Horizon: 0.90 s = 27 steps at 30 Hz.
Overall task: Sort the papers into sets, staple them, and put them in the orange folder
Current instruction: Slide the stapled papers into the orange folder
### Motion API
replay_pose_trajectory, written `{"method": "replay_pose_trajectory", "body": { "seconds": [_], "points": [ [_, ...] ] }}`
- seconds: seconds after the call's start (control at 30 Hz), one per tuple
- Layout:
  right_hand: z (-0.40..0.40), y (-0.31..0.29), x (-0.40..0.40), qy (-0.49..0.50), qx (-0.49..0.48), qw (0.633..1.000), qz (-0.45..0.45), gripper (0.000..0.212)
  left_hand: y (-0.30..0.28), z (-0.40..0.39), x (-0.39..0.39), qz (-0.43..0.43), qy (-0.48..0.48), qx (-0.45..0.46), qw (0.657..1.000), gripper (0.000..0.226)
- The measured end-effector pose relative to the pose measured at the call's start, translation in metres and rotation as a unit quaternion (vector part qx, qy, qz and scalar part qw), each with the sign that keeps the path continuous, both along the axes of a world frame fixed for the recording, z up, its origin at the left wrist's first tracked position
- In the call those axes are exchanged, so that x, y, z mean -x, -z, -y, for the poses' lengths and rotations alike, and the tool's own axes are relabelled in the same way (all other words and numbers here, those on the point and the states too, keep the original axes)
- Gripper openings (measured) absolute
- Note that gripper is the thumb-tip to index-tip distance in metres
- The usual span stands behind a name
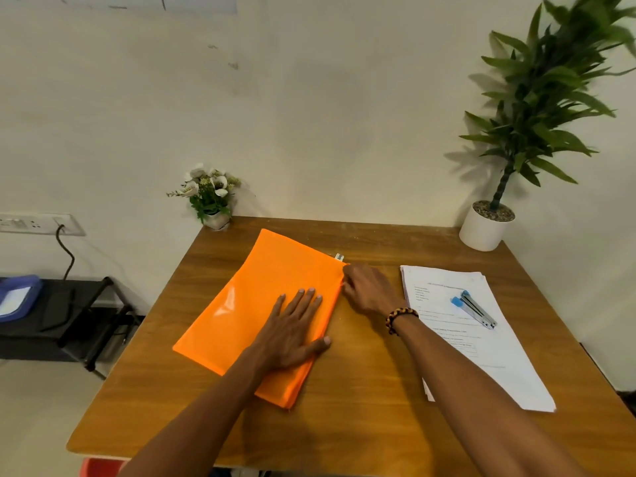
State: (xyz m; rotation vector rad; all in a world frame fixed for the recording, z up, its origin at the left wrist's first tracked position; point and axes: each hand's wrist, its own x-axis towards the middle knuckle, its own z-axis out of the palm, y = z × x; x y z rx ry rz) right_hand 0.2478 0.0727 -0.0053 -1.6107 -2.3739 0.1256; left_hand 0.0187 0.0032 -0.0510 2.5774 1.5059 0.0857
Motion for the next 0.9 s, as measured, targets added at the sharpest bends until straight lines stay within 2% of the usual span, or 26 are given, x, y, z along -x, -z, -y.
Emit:
{"method": "replay_pose_trajectory", "body": {
  "seconds": [0.2,0.33,0.47,0.53,0.7,0.9],
  "points": [
    [-0.029,0.002,-0.007,0.121,-0.031,0.992,0.013,0.021,0.001,0.001,0.002,0.013,0.02,0.01,1.0,0.089],
    [-0.034,0.011,-0.006,0.131,-0.014,0.991,0.01,0.02,0.001,-0.001,0.001,0.024,0.014,0.015,0.999,0.088],
    [-0.022,0.013,-0.013,0.149,0.003,0.989,-0.024,0.039,-0.001,-0.005,-0.003,0.036,-0.007,0.002,0.999,0.091],
    [-0.014,0.011,-0.024,0.157,-0.008,0.987,-0.023,0.04,-0.005,-0.01,-0.01,0.039,-0.027,-0.017,0.999,0.089],
    [0.006,0.0,-0.071,0.197,-0.067,0.978,-0.032,0.024,-0.02,-0.021,-0.061,0.05,-0.04,-0.1,0.993,0.07],
    [0.039,-0.002,-0.144,0.269,-0.084,0.96,0.004,0.026,-0.027,-0.028,-0.147,0.103,0.017,-0.097,0.99,0.054]
  ]
}}
